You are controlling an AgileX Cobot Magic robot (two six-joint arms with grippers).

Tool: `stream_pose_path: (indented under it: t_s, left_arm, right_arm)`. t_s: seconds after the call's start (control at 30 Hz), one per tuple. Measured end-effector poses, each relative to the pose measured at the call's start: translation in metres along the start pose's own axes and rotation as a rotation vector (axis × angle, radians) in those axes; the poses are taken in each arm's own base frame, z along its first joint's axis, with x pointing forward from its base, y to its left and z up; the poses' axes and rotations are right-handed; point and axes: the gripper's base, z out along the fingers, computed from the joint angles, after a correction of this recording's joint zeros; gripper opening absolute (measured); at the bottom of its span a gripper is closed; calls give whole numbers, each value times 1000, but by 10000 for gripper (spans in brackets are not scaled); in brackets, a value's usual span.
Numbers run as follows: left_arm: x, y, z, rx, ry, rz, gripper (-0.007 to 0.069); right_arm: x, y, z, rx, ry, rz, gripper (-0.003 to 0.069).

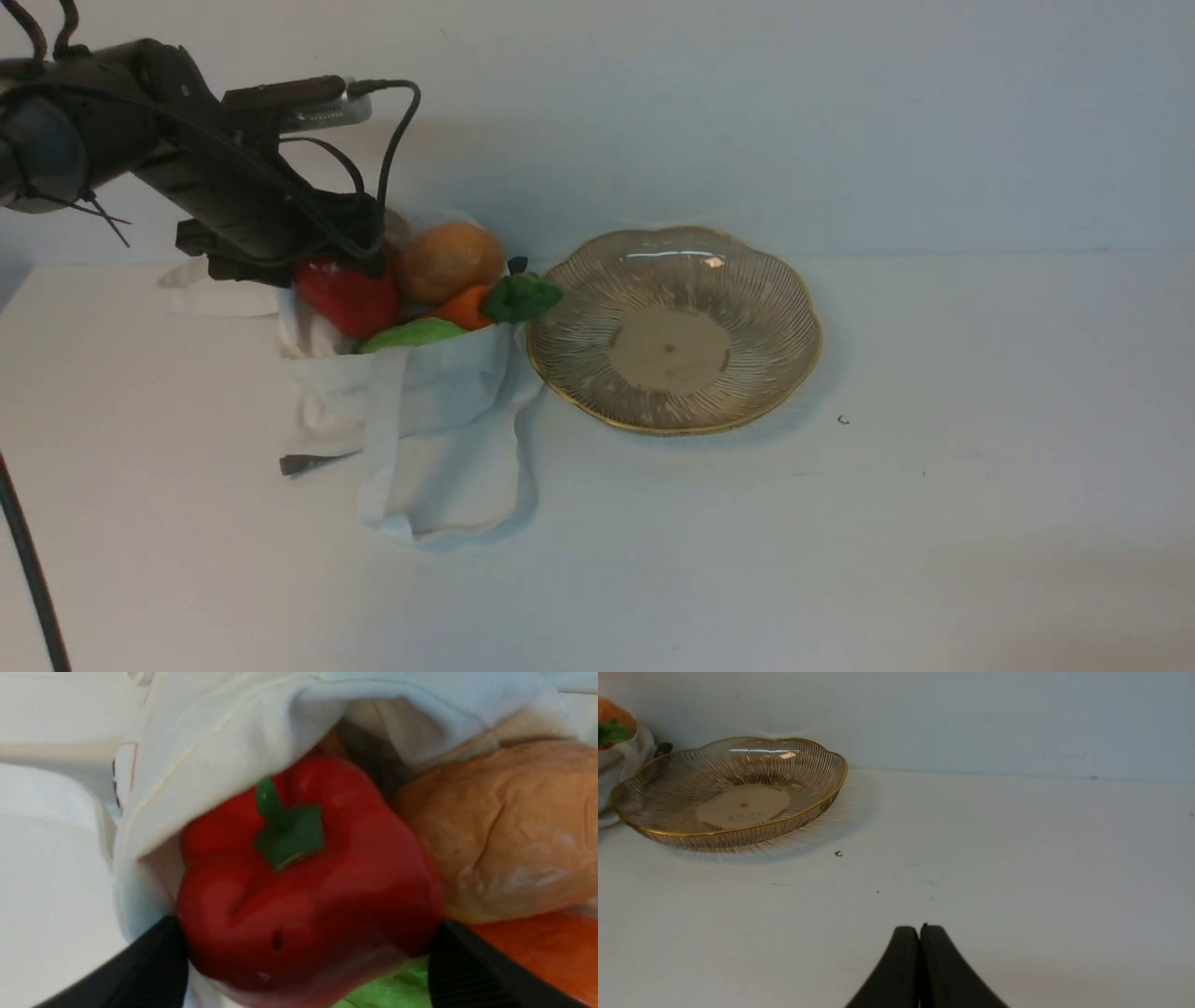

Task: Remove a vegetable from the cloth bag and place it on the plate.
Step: Grab a bell pepper from the bag with your left arm, then use your left arm to place the bell peppers in the empty plate on the right

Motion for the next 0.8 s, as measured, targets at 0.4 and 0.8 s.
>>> stream_pose_path:
  t_s: [0.4, 0.8]
  left_arm:
    - [-4, -19, -78, 55, -30, 172, 589]
    - [22, -150, -112, 435, -112, 419, 589]
  right_arm:
    - [0, 0, 0, 0, 0, 0, -15]
    - [0, 0, 0, 0, 0, 0, -15]
